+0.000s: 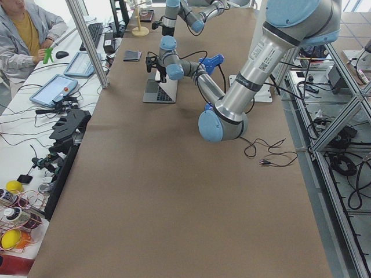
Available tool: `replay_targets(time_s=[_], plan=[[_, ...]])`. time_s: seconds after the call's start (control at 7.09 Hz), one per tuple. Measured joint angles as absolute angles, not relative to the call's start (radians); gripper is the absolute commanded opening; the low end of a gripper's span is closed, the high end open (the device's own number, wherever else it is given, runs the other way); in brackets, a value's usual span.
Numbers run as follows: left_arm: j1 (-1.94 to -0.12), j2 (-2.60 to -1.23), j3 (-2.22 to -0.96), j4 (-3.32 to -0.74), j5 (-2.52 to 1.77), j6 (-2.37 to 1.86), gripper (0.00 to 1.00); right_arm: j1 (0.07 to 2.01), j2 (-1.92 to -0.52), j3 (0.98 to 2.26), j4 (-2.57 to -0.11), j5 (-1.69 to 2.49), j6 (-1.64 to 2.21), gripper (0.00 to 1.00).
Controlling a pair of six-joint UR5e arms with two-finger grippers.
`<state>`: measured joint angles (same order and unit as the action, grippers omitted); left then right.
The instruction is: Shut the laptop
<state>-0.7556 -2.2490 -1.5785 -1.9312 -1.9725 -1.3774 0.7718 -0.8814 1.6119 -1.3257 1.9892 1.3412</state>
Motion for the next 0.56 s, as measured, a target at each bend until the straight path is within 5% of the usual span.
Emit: replay_targets(time_s=[0.56], plan=[[-0.759,-2.391,-1.256,-2.082,-1.867,-1.379,0.0,0.789,-0.722,1.287,-1.258,1.991,1.329,0.0]])
